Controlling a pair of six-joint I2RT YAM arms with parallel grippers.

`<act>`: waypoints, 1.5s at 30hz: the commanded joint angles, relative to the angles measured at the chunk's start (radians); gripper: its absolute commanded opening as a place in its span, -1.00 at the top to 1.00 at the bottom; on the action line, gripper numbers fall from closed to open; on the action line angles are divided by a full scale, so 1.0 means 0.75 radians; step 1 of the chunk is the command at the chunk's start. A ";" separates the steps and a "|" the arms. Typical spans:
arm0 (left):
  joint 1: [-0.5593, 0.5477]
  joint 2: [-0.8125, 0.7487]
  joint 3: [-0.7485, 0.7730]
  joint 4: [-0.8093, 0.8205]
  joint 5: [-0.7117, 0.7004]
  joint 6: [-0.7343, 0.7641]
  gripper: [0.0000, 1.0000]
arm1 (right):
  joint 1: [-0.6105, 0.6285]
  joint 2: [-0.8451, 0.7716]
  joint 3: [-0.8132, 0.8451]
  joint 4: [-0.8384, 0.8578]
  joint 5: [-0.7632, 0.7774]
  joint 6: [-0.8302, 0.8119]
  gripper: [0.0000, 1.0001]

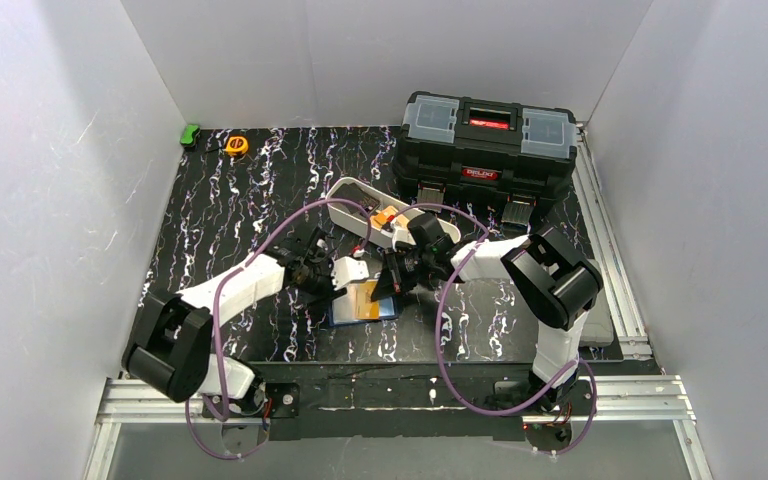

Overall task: Put the credit cards into the card holder
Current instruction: Insert the credit card into the card holder.

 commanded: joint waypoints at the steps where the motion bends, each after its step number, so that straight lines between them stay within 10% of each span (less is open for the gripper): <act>1: -0.003 -0.120 -0.064 -0.054 -0.097 -0.067 0.39 | 0.009 -0.015 -0.039 0.007 0.051 -0.002 0.97; 18: -0.012 -0.129 0.190 -0.142 0.068 -0.121 0.19 | 0.009 -0.015 0.010 -0.061 0.086 -0.014 0.97; 45: -0.037 0.011 -0.012 0.057 0.131 -0.060 0.22 | 0.009 0.088 0.204 -0.217 -0.030 0.023 0.97</act>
